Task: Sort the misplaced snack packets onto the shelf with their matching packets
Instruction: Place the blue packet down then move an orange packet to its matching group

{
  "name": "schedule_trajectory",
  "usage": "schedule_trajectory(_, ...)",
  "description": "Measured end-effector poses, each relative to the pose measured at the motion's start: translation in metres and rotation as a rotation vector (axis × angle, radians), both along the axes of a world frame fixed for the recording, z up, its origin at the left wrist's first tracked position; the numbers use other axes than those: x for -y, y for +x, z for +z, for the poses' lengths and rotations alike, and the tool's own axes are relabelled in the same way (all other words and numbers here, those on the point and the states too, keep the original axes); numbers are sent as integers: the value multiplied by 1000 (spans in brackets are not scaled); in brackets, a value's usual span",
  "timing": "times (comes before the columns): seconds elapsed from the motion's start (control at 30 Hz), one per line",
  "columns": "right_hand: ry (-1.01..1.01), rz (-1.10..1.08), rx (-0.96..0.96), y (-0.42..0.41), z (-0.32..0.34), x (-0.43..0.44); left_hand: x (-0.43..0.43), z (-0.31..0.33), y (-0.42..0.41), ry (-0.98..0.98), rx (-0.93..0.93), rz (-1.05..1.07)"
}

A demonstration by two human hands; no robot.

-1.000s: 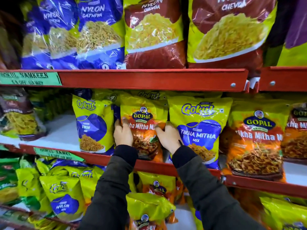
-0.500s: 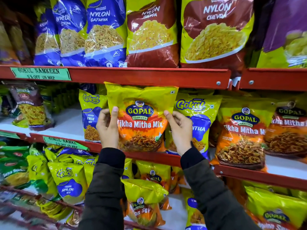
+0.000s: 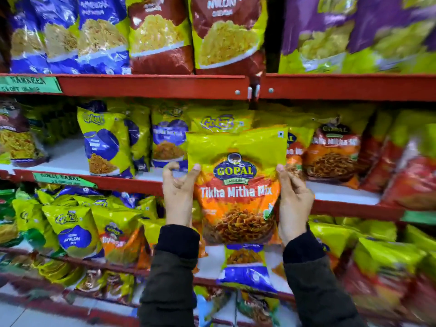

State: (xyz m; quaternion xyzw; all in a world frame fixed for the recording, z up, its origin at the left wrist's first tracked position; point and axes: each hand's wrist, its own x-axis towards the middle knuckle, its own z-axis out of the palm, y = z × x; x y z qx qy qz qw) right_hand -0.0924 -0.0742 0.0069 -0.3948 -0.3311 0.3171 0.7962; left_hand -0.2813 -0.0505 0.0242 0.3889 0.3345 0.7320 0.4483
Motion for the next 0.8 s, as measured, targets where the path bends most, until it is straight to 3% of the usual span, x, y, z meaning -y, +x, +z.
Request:
schedule_trajectory(0.2, -8, -70, -105, 63, -18, 47, 35, -9, 48, -25, -143, -258)
schedule_trajectory(0.33, 9, -100, -112, 89, -23, 67, 48, -14, 71, -38, -102, -362)
schedule_trajectory(0.8, 18, -158, -49, 135, -25, 83, 50, -20, 112, -35, -177, -433)
